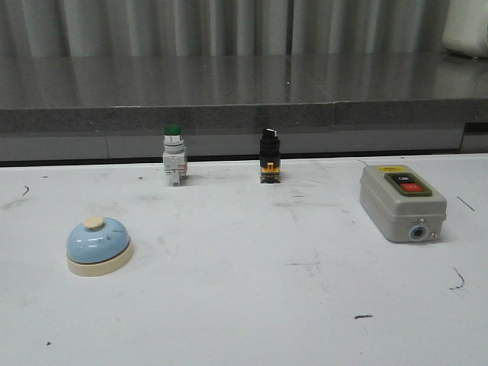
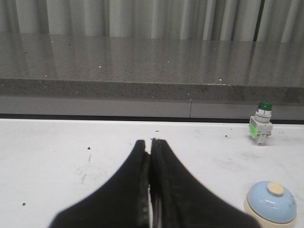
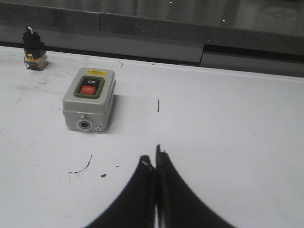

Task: Place and press bell with both arms

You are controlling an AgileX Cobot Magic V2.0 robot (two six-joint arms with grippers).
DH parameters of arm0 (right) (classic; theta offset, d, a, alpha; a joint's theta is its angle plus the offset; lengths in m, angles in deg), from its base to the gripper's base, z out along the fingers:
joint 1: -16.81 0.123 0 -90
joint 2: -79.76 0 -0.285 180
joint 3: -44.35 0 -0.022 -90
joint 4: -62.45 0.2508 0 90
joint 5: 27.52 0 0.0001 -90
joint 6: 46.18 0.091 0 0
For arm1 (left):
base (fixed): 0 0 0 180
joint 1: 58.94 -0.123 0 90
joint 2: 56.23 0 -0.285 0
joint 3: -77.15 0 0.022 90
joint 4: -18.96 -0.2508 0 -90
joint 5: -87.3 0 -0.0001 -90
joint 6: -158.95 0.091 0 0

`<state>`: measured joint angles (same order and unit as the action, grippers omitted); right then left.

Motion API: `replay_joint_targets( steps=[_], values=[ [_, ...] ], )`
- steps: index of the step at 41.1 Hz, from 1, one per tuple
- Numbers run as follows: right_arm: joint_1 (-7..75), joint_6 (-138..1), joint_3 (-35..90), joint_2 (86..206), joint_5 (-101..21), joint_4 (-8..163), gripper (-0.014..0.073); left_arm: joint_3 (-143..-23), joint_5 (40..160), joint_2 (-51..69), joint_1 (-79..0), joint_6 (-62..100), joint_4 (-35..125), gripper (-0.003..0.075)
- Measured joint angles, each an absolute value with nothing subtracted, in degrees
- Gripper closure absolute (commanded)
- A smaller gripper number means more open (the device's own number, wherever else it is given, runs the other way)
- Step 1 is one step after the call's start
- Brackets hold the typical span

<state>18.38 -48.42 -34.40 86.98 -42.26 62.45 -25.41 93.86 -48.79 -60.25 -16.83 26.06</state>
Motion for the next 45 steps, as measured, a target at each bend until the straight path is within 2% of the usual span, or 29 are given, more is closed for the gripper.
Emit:
replay_joint_targets(
  steps=[13, 27, 36, 45],
  values=[
    [18.38, -48.42, -34.4, 86.98, -42.26, 62.45, 0.0664, -25.41, 92.49, -48.79, -60.25, -16.83, 26.06, 0.074],
    [18.38, -48.42, -33.0, 86.98, -35.81, 62.45, 0.0664, -26.64, 77.54, -48.79, -60.25, -19.29, 30.65, 0.0741],
    [18.38, -48.29, -19.0, 88.79, -43.59, 62.45, 0.0662, -39.59, 91.26, -45.24, -60.25, -19.62, 31.42, 0.0741],
    [18.38, -47.68, -8.03, 102.16, -54.47, 62.79, 0.0662, -47.2, 103.88, -33.13, -60.25, -16.72, 30.6, 0.074]
  ],
)
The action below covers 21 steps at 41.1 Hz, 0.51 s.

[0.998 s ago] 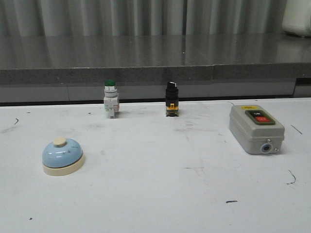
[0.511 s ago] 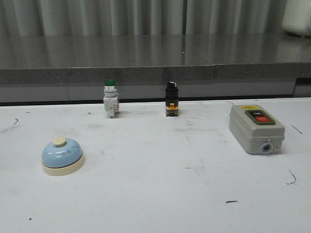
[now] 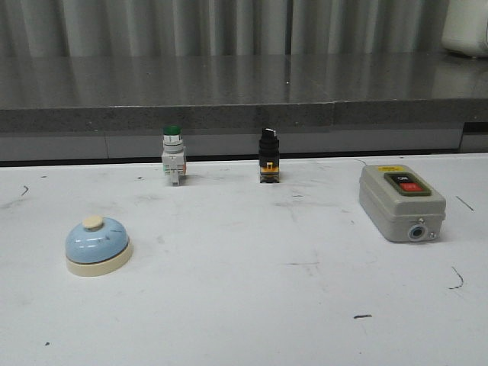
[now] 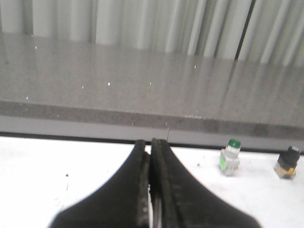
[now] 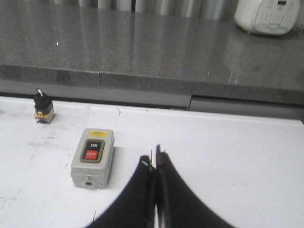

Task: Place and press bell with both arms

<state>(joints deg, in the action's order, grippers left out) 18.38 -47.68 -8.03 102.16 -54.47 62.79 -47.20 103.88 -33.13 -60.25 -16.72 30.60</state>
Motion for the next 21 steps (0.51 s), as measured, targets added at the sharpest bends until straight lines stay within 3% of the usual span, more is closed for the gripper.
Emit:
replay_joint_targets(
  steps=[7, 10, 14, 18, 21],
  values=[
    [18.38, -47.58, -6.89, 106.26, -54.86, 63.86, 0.0664, -48.77, 106.04, -30.02, -60.25, -14.82, 30.12, 0.0736],
    [18.38, -47.46, -6.86, 106.26, -54.86, 63.95, 0.0661, -48.77, 106.04, -30.02, -60.25, -14.69, 30.12, 0.0685],
    [18.38, -47.35, -6.77, 106.26, -54.86, 63.95, 0.0636, -48.77, 106.04, -30.02, -60.25, -14.61, 30.12, 0.0482],
    [18.38, -47.35, -6.74, 106.26, -54.86, 63.95, 0.058, -48.77, 106.04, -30.02, -60.25, -14.61, 30.12, 0.0172],
    [18.38, -47.35, -6.74, 106.26, -54.86, 63.95, 0.0556, -48.77, 106.04, -30.02, -60.25, -14.61, 30.12, 0.0049]
  ],
)
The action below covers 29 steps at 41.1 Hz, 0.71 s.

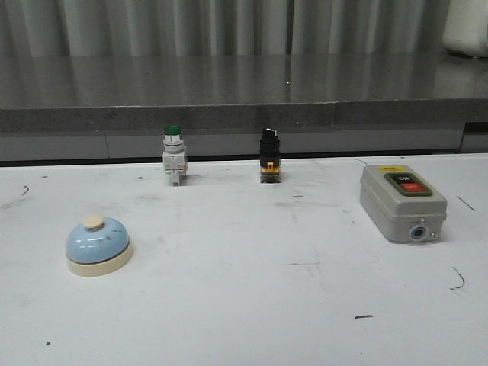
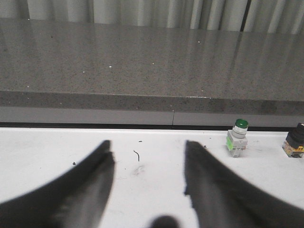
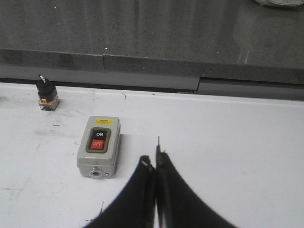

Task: Place and press bell with both arms

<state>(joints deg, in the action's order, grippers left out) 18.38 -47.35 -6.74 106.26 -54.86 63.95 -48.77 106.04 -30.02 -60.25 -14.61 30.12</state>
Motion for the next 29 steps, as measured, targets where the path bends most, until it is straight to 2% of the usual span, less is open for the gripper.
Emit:
replay_joint_targets(
  steps=[2, 13, 20, 29],
  values=[
    [18.38, -47.35, -6.74, 106.26, -54.86, 63.95, 0.0556, -48.77, 106.04, -30.02, -60.25, -14.61, 30.12, 0.0017],
    [18.38, -47.35, -6.64, 106.26, -54.86, 63.95, 0.0556, -48.87, 105.94, -27.41, -60.25, -14.61, 31.45, 0.008],
    [18.38, -47.35, -6.51, 106.26, -54.86, 63.95, 0.0556, -52.09, 106.43, -14.21, -56.2, -13.78, 33.1, 0.008],
    [18.38, -47.35, -6.51, 106.26, -54.86, 63.95, 0.0556, -61.16, 109.38, 6.11, -45.36, -11.64, 33.11, 0.008]
  ],
)
